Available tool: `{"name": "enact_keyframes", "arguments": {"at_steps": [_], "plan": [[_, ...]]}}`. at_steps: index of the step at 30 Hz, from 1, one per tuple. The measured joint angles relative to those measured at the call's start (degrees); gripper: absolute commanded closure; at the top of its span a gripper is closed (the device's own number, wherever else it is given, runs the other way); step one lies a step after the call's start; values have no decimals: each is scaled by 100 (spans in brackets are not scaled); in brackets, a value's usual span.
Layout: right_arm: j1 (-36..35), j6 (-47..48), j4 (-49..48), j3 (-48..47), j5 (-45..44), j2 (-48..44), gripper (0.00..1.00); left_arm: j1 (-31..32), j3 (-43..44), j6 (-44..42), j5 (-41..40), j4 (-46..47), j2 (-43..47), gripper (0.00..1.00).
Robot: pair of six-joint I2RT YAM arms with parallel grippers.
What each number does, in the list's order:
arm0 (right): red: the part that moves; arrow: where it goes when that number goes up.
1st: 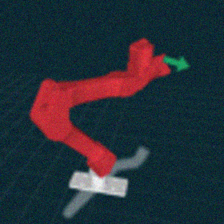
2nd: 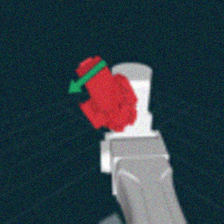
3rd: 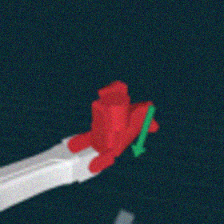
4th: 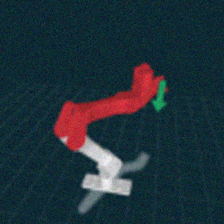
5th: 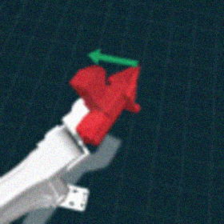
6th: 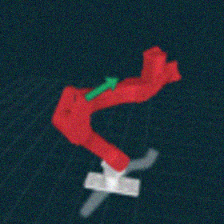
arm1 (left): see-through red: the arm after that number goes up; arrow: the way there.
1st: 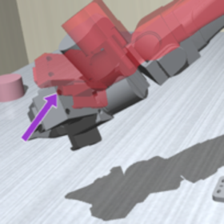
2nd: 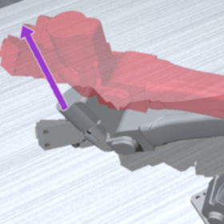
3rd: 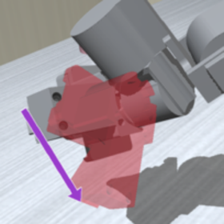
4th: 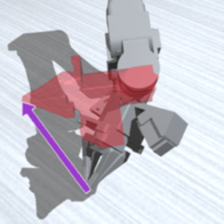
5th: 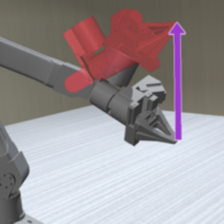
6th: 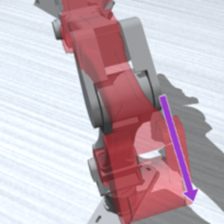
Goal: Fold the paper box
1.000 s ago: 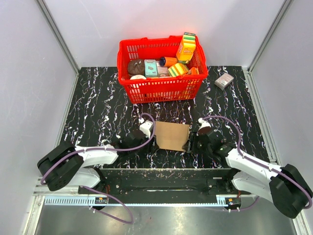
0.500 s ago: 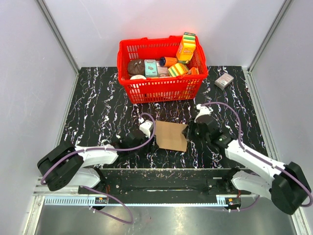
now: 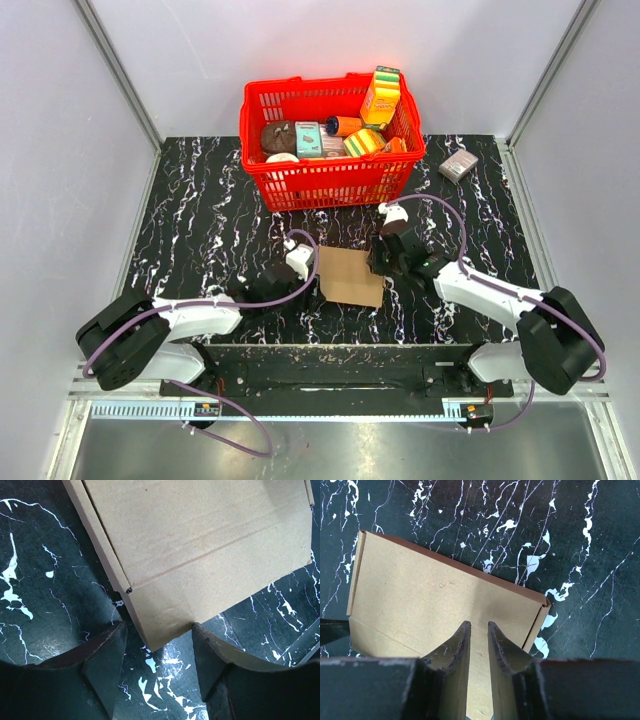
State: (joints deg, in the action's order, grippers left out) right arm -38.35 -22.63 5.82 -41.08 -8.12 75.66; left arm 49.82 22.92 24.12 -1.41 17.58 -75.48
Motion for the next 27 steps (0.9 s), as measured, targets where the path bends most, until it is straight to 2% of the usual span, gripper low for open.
{"name": "enact_keyframes", "arguments": {"at_steps": [11, 27], "plan": [[0, 85, -264, -9, -37, 452, 76, 0, 0, -17, -37, 0, 2, 41], [0, 142, -452, -111, -44, 654, 76, 0, 0, -72, -87, 13, -2, 41]]}}
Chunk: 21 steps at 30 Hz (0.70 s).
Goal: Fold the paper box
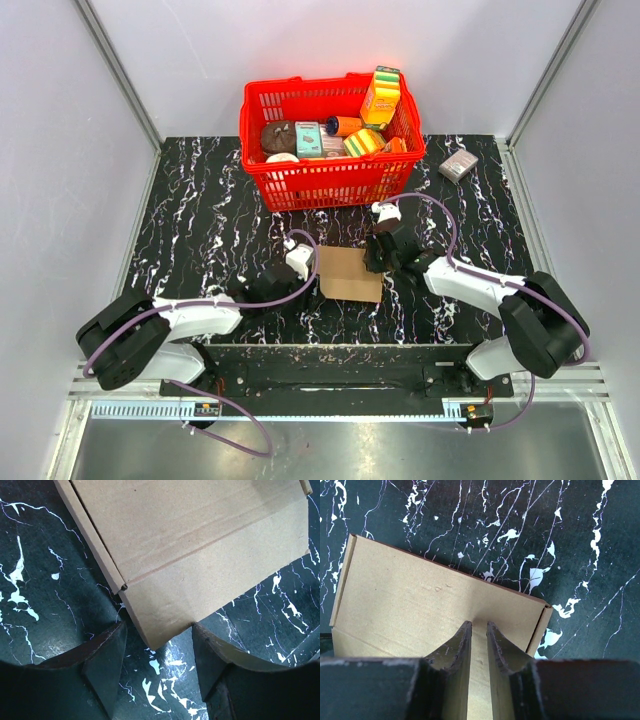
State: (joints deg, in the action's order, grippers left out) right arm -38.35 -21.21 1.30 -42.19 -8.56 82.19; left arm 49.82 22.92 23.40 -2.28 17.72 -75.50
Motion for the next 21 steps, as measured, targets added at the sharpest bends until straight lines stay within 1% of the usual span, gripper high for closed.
{"name": "enact_keyframes", "arguments": {"at_steps": [12, 21], "plan": [[0, 2, -4, -26, 0, 31, 76, 0, 4, -107, -7, 168, -195, 43], [0, 2, 2, -55, 0, 48, 76, 0, 251, -94, 28, -232, -50, 42]]}}
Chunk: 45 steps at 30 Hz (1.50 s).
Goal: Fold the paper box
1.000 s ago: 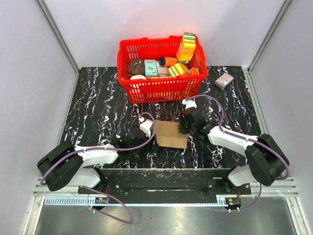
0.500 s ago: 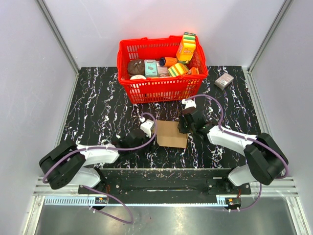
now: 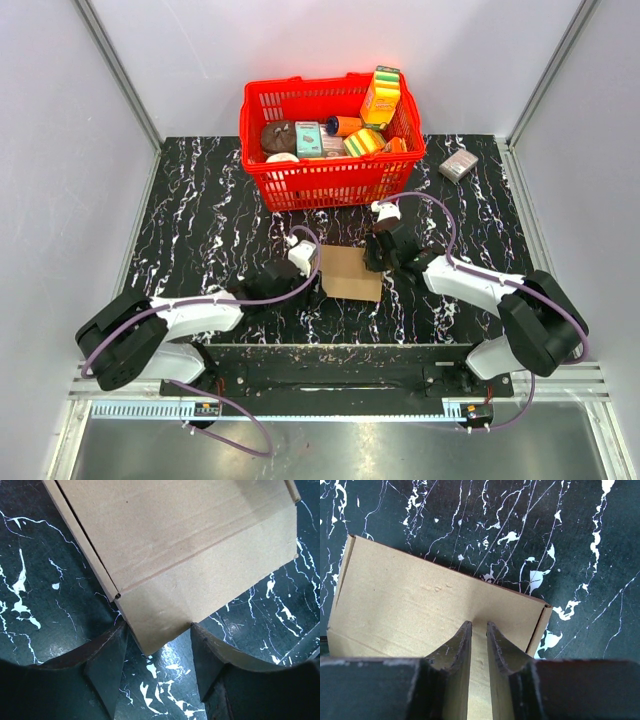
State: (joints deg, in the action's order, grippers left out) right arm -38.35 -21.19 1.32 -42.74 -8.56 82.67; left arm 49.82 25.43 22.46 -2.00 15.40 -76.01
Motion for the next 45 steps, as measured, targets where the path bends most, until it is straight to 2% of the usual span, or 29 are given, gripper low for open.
{"name": "enact_keyframes", "arguments": {"at_steps": [14, 30, 45], "plan": [[0, -2, 4, 0, 4, 0, 76, 0, 4, 4, 13, -81, 127, 44], [0, 0, -2, -20, 4, 46, 76, 0, -50, -17, -17, 227, -184, 50], [17, 0, -11, -195, 46, 249, 77, 0, -83, -164, -422, 470, -332, 52]]}}
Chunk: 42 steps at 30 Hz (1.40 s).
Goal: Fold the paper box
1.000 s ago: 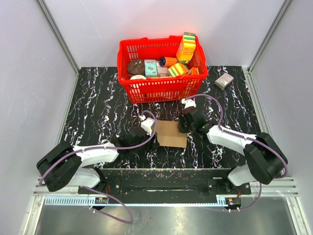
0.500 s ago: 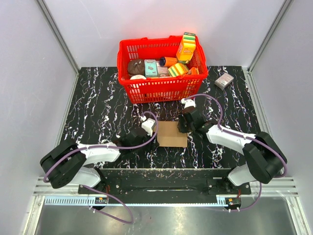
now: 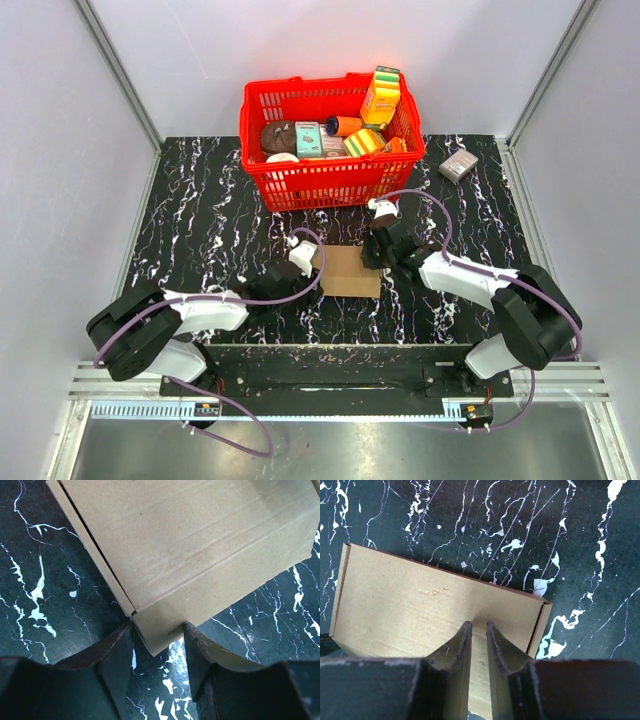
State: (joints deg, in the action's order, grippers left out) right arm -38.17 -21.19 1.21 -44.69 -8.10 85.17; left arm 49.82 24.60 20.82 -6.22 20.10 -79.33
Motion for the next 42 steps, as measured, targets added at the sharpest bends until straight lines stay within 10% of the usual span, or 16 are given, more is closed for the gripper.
{"name": "enact_keyframes", "arguments": {"at_steps": [42], "plan": [[42, 44, -13, -9, 166, 9, 77, 11, 229, -46, -1379, 219, -708, 36]]}}
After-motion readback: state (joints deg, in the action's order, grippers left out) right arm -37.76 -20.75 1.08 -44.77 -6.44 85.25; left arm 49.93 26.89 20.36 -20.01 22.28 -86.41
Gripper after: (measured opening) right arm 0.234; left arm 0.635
